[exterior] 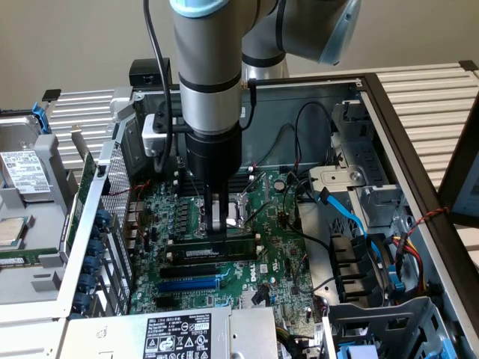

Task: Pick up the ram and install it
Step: 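Insert the ram into the slot, then press down the ram until it locks into place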

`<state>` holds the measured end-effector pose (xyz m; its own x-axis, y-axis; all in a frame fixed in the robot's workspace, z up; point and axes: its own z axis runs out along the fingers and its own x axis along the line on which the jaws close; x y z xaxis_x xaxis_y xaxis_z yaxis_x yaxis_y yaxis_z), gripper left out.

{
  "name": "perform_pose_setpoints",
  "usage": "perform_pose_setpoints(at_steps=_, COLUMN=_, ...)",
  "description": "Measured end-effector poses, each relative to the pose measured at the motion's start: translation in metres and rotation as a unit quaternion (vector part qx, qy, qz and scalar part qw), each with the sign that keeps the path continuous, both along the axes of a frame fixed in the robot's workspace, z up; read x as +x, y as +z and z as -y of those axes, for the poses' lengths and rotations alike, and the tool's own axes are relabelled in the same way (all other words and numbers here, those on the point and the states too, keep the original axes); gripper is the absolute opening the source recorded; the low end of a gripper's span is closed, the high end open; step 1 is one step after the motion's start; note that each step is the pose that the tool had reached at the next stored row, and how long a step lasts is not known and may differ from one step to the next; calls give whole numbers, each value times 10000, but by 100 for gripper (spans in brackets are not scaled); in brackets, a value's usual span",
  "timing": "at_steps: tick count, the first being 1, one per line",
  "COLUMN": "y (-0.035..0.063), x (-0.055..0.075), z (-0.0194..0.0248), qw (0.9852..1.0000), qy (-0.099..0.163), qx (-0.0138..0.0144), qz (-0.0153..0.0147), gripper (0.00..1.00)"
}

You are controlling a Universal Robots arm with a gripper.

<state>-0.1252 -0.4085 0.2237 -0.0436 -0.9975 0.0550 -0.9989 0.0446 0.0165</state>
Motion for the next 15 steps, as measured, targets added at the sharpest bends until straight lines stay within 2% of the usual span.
perform_pose_setpoints(at_steps=13, y=129, x=1, z=0, qw=10000, qy=1, qx=1, qz=-3, gripper=20)
perform_pose_setpoints(at_steps=15, y=134, x=1, z=0, qw=10000, qy=1, qx=1, qz=-15, gripper=20)
